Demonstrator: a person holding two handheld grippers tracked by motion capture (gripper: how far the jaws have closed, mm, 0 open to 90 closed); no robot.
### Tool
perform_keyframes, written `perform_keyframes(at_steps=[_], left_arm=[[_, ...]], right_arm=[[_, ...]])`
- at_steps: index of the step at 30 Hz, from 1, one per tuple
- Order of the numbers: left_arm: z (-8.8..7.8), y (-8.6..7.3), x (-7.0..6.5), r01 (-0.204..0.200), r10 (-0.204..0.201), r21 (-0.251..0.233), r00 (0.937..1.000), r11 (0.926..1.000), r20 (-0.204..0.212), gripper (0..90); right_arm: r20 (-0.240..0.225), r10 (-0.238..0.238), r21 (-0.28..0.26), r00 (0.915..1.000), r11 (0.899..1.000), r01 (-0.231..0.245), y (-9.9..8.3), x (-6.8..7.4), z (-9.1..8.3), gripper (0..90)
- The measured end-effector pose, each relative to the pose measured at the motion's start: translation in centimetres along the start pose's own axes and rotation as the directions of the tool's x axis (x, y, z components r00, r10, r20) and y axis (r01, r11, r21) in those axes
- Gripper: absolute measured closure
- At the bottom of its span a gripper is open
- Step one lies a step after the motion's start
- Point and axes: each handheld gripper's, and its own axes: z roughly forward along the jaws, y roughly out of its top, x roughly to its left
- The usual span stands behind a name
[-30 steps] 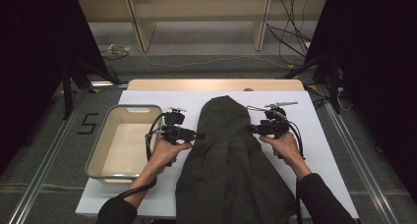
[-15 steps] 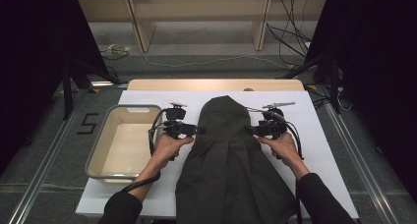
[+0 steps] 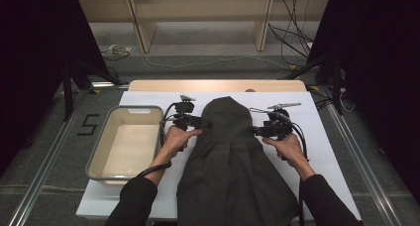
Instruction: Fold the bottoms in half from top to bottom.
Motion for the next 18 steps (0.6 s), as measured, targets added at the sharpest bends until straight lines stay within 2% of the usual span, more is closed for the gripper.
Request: perform_keyframes(at_steps=[7, 10, 12, 14, 16, 18], left_arm=[[1.7, 0.3, 0.1, 0.025, -0.025, 0.025, 0.9997, 0.9994, 0.004, 25.1], [2.4, 0.3, 0.2, 0.018, -0.019, 0.06, 0.9997, 0.9981, 0.015, 28.8], [2.6, 0.3, 0.4, 0.033, -0.035, 0.059, 0.9989, 0.9977, 0.03, 36.4], [2.4, 0.4, 0.6, 0.044, -0.046, 0.049, 0.9981, 0.9978, 0.04, 51.0], [2.2, 0.4, 0.6, 0.037, -0.039, 0.041, 0.9979, 0.9985, 0.051, 65.1], [2.1, 0.3, 0.6, 0.023, -0.025, 0.041, 0.9977, 0.9989, 0.064, 73.5]], right_arm=[[-0.002, -0.005, 0.009, 1.0, 1.0, 0.005, 0.0, 0.1, 0.3, 28.4], [0.002, -0.01, 0.017, 0.9999, 1.0, 0.01, 0.0, 0.1, 0.5, 28.5], [0.006, -0.013, 0.026, 0.9999, 1.0, 0.013, 0.0, 0.1, 0.8, 28.5], [0.006, -0.008, 0.036, 0.9999, 0.999, 0.008, 0.1, -0.1, 1.2, 28.5], [0.005, 0.0, 0.056, 1.0, 0.998, 0.0, 0.2, -0.4, 1.7, 27.9], [0.011, 0.007, 0.062, 0.9999, 0.998, -0.008, 0.5, -0.6, 2.1, 27.9]])
